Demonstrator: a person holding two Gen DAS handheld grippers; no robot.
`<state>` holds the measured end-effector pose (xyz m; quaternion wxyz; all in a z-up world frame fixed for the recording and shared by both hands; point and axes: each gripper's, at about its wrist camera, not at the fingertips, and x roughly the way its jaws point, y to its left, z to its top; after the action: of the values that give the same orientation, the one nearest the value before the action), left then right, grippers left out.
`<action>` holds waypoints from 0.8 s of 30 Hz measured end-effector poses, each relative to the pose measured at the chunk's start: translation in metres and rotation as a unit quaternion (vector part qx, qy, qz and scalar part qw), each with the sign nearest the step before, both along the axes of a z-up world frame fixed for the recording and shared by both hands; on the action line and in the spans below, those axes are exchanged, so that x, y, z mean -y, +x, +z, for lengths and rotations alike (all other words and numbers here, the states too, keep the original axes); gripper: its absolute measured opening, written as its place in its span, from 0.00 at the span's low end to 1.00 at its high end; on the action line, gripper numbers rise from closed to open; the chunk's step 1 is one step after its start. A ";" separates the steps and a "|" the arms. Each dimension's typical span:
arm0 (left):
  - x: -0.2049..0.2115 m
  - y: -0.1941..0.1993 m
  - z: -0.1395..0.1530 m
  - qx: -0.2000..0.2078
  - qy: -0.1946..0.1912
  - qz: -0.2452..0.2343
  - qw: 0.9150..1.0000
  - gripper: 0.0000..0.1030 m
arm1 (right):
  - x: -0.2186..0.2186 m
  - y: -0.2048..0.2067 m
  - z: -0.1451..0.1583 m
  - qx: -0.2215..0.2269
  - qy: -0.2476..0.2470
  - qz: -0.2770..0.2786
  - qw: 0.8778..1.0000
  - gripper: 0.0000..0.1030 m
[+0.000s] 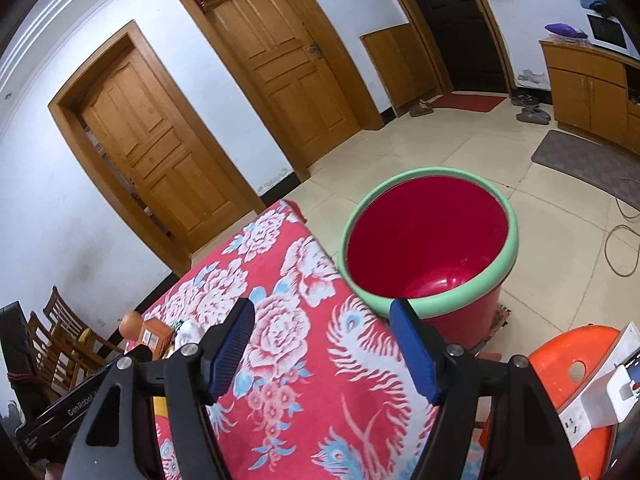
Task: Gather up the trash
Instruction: 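Move both open tools back over the table items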
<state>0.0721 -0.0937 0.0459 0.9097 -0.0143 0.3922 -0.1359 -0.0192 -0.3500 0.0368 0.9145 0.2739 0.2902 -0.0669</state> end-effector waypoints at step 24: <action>-0.073 0.007 -0.045 -0.037 0.015 0.083 0.996 0.69 | -0.040 0.028 -0.021 -0.044 -0.009 0.058 0.997 0.71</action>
<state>0.0791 -0.0209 0.0011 0.9030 -0.0380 0.4247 -0.0529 0.0087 -0.3097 0.0162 0.9058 0.2449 0.3444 -0.0286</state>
